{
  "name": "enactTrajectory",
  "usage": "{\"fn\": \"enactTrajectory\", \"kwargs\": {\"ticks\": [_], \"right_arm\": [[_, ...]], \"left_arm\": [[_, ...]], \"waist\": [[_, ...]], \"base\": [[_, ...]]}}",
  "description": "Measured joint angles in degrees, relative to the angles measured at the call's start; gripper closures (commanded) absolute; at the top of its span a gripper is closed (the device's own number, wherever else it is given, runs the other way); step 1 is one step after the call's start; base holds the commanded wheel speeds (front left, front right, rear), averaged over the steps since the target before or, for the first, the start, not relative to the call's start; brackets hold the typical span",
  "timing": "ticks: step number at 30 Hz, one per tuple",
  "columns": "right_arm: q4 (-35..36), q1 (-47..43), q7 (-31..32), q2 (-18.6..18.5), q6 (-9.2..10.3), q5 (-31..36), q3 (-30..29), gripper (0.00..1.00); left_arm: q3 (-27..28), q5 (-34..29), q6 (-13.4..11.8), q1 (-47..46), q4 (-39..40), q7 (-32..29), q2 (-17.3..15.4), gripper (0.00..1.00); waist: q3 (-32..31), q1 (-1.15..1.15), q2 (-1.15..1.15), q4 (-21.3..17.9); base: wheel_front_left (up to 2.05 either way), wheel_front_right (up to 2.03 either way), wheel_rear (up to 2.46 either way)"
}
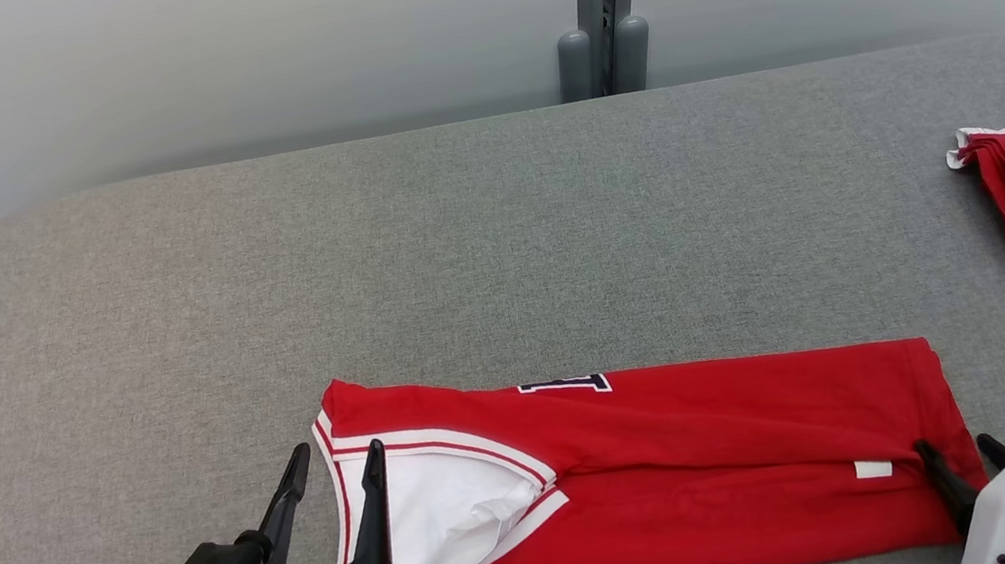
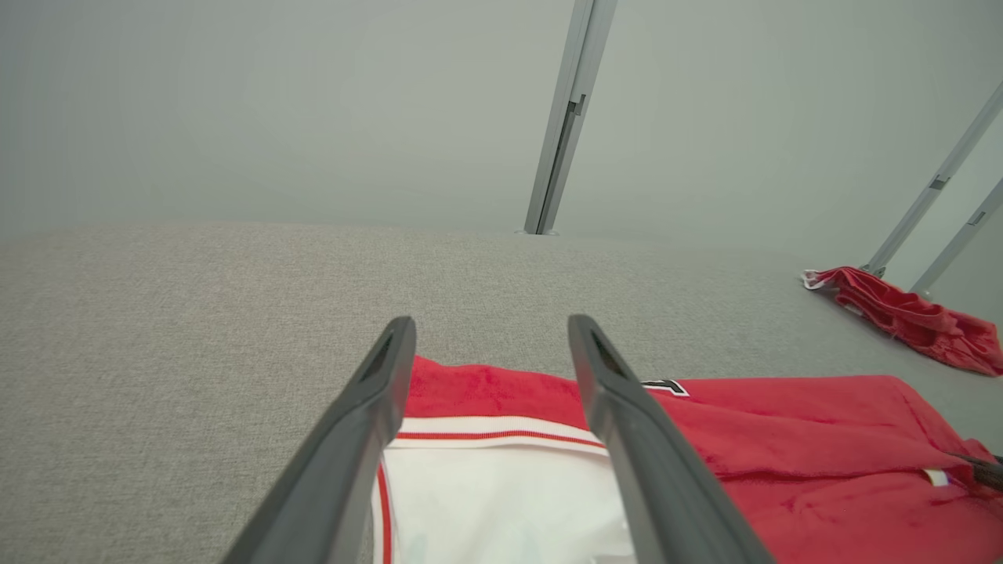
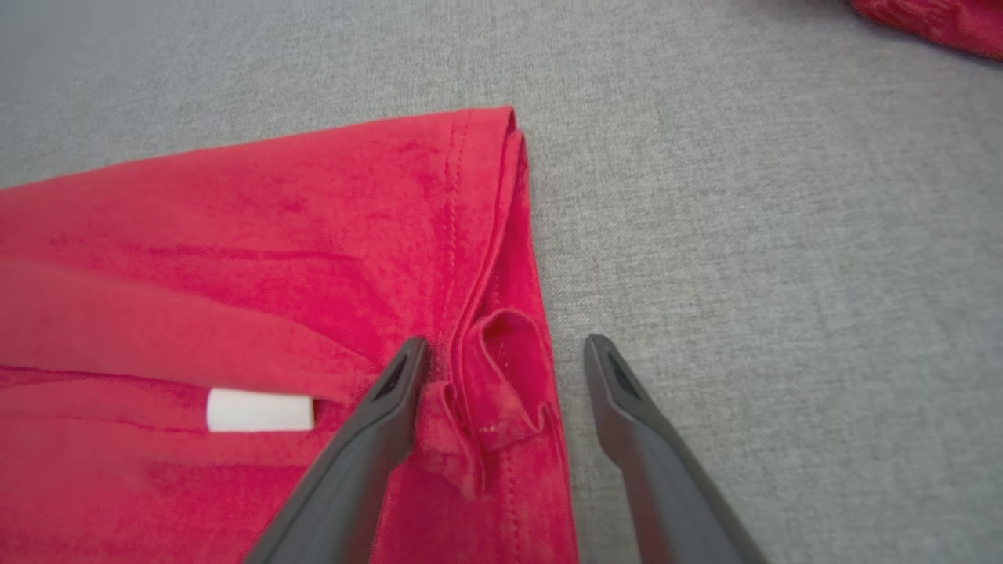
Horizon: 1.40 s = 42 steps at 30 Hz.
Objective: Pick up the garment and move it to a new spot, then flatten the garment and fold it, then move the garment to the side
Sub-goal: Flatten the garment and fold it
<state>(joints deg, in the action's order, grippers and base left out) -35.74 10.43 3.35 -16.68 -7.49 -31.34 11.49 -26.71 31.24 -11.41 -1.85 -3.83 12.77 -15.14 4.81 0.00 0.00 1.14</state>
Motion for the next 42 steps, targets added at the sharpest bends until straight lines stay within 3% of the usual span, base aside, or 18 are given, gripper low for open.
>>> {"fn": "enactTrajectory", "kwargs": {"ticks": [6, 8, 12, 22, 35, 42], "right_arm": [[-2.5, 1.8, 0.2, 0.2, 0.01, -0.2, 2.4, 0.0], [-3.7, 2.8, 0.3, 0.3, 0.01, -0.5, 3.1, 0.53], [-5.7, 4.4, 0.7, 0.5, -0.01, -1.2, 4.7, 1.0], [-6.4, 5.5, -1.7, -1.2, -0.03, -4.8, 5.6, 1.0], [1.5, 4.0, -0.4, -10.9, -0.01, -8.3, 1.2, 1.0], [11.4, 1.5, 2.1, -9.3, 0.0, -12.0, 0.4, 1.0]], "left_arm": [[-0.3, 0.0, 0.0, 0.0, 0.0, -0.2, -0.2, 0.0], [-0.3, 0.0, 0.0, 0.0, 0.0, -0.4, -0.3, 0.0], [-0.5, 0.0, 0.0, -0.1, 0.0, -0.5, -0.4, 0.0], [-0.5, 0.1, -0.6, 0.0, 0.0, -0.5, -0.7, 0.0], [-1.0, 0.5, -0.7, 0.2, 0.1, -0.4, -0.6, 0.0], [-1.6, 0.4, -0.7, -0.1, -0.3, -0.3, -0.5, 0.0]], "waist": [[0.1, 0.0, 0.0, 0.0], [0.2, 0.0, 0.0, 0.1], [0.4, 0.0, 0.0, 0.5], [-0.1, 0.0, 0.0, -0.3], [-0.2, 0.0, 0.0, -3.6], [-0.4, 0.0, 0.0, -4.6]], "base": [[0.0, 0.0, 0.0], [0.0, 0.0, 0.0], [0.0, 0.0, 0.0], [0.0, 0.0, 0.0], [0.0, 0.0, 0.0], [0.0, 0.0, 0.0]]}}
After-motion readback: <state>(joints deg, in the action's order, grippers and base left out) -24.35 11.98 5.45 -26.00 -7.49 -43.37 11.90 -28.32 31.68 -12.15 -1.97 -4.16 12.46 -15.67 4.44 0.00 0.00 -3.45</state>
